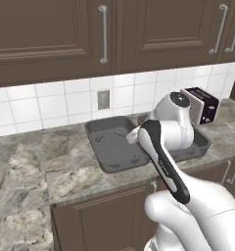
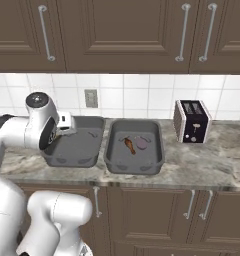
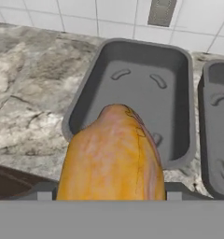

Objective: Place one eggplant and one chicken drumstick in each tupperware on the nearby counter, to pack two identical lunches.

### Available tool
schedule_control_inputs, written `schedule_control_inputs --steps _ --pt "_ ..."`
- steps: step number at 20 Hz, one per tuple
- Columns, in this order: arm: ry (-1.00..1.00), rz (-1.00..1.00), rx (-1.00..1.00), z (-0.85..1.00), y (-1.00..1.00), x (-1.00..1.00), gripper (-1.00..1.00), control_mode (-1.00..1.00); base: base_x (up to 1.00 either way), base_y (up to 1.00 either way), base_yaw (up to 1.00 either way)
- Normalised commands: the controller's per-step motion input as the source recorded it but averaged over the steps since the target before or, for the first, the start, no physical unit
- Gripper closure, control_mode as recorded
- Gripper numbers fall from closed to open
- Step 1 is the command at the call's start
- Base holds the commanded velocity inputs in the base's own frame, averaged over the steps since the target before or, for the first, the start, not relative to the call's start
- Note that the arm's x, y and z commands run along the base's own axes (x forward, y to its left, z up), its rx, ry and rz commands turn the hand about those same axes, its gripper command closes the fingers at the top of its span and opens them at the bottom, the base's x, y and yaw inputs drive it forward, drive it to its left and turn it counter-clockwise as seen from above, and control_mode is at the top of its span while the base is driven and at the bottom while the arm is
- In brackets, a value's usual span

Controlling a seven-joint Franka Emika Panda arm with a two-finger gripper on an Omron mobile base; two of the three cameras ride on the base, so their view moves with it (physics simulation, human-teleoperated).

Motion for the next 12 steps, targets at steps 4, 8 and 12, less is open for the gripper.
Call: schedule_control_inputs --steps 4,8,12 --pt "0.10 -0.02 0.00 -0.32 0.03 0.49 1.00 -1.00 0.00 0.00 0.00" --pt "0.11 -0.02 0.00 -0.30 0.06 0.47 1.00 -1.00 0.00 0.00 0.00" --pt "0.07 -0.03 0.00 -0.36 0.17 0.48 1.00 -1.00 0.00 0.00 0.00"
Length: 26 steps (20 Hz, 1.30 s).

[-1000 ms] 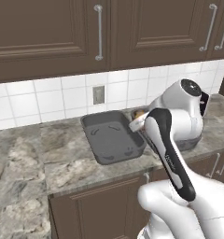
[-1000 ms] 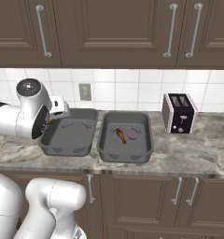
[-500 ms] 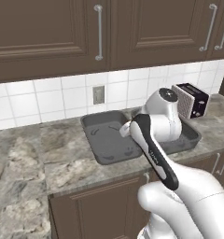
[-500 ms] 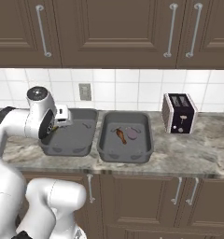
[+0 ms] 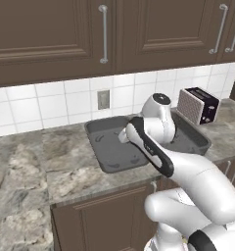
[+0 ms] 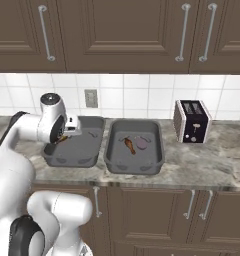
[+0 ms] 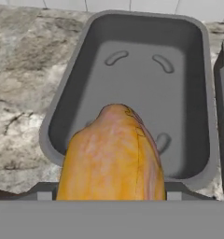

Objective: Place one eggplant and one chicken drumstick in each tupperware on the nearby counter, to pack two identical lunches.

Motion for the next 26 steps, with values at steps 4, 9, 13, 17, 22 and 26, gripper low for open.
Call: schedule_control_inputs --steps 4,9,13,17,22,26 --pt "0.04 -0.03 0.00 -0.42 0.22 0.40 1.00 -1.00 0.00 0.00 0.00" --pt "0.01 -0.03 0.00 -0.41 0.21 0.37 1.00 -1.00 0.00 0.00 0.00" --pt "0.01 -0.03 0.00 -0.33 0.13 0.38 1.00 -1.00 0.00 0.00 0.00" --pt "0.00 -0.03 0.00 -0.35 0.12 0.45 1.00 -1.00 0.00 0.00 0.00" --pt "0.00 -0.04 0.00 -0.35 0.13 0.45 1.00 -1.00 0.00 0.00 0.00" --pt "0.00 -0.04 0.00 -0.35 0.12 0.45 1.00 -1.00 0.00 0.00 0.00"
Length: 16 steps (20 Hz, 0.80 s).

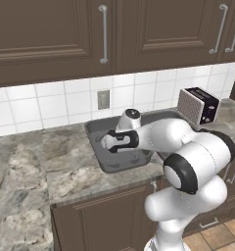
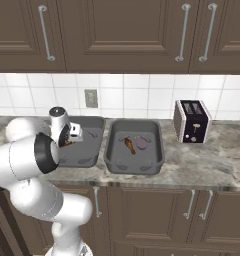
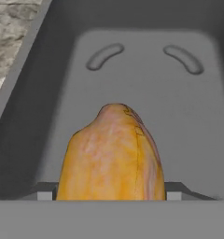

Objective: Place one eggplant and one chicken drumstick in each tupperware on the nearby counter, to pack two identical lunches.

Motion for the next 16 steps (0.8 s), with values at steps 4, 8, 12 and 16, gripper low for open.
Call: schedule_control_inputs --steps 4,8,12,16 --pt "0.00 -0.04 0.00 -0.31 0.09 0.44 1.00 -1.00 0.00 0.00 0.00" --pt "0.00 -0.03 0.00 -0.29 0.08 0.45 1.00 -1.00 0.00 0.00 0.00" --pt "0.00 -0.04 0.00 -0.28 0.07 0.45 1.00 -1.00 0.00 0.00 0.00" --pt "0.00 -0.03 0.00 -0.25 0.07 0.45 -1.00 -1.00 0.00 0.00 0.00"
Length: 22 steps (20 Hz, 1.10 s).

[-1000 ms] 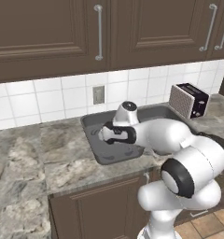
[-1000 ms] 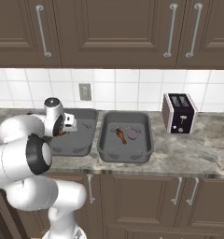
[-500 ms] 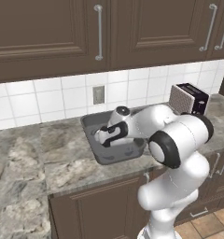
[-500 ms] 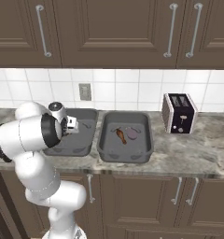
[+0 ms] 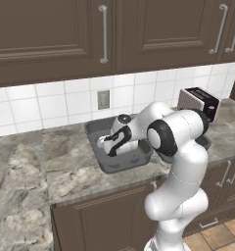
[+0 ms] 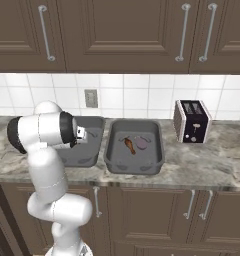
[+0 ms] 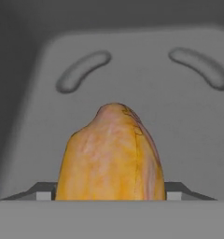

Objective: Place one eggplant and one chicken drumstick in each tupperware on the nearby counter, to pack two identical lunches.

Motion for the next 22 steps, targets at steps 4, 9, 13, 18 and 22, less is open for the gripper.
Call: schedule_control_inputs --steps 4,9,13,18,22 --pt "0.00 -0.03 0.00 0.01 0.19 0.18 -1.00 -1.00 0.00 0.00 0.00" --pt "0.00 -0.06 0.00 0.34 0.26 -0.01 -1.00 -1.00 0.00 0.00 0.00" --pt "0.00 -0.13 0.00 0.94 -0.03 -0.02 -1.00 -1.00 0.00 0.00 0.00" --pt "0.01 -0.18 0.00 1.00 -0.35 -0.34 -1.00 -1.00 0.00 0.00 0.00" --pt "0.10 -0.23 0.00 0.67 -0.78 -0.57 -1.00 -1.00 0.00 0.00 0.00"
